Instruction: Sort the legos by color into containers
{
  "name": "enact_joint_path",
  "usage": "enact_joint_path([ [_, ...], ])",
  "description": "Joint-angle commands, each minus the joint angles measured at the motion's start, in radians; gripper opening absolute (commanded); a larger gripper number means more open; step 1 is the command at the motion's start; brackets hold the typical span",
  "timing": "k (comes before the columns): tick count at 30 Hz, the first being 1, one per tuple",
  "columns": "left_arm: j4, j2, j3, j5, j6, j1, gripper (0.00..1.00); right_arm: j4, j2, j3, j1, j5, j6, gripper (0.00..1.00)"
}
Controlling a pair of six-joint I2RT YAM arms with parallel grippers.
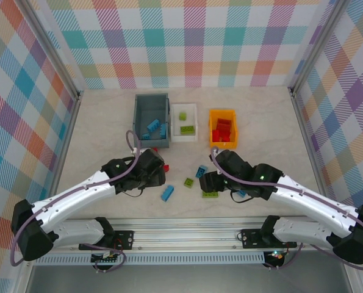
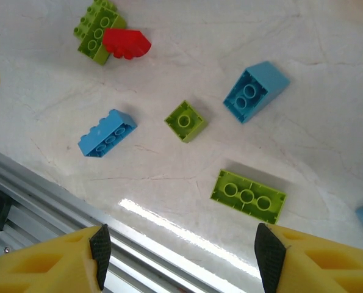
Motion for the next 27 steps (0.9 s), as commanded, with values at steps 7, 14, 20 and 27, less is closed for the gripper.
enact_joint_path([
  [7,0.199,0.211,-0.096,0.162,0.233,0.185,0.72,0.086,0.110,0.058,0.026,-0.002,0.046,0.66],
  [14,0.301,0.342,-0.107,0.215,0.310,0.253,0.75,0.098,0.139,0.053,0.034,0.002,0.060,0.66],
  [20,0.372,0.428,-0.107,0.197,0.339,0.273,0.71,0.091,0.135,0.055,0.034,0.014,0.058,0.67],
  [27,0.399,0.479,-0.073,0.156,0.373,0.280,0.65,0.089,0.137,0.056,0.034,0.015,0.058,0.67],
])
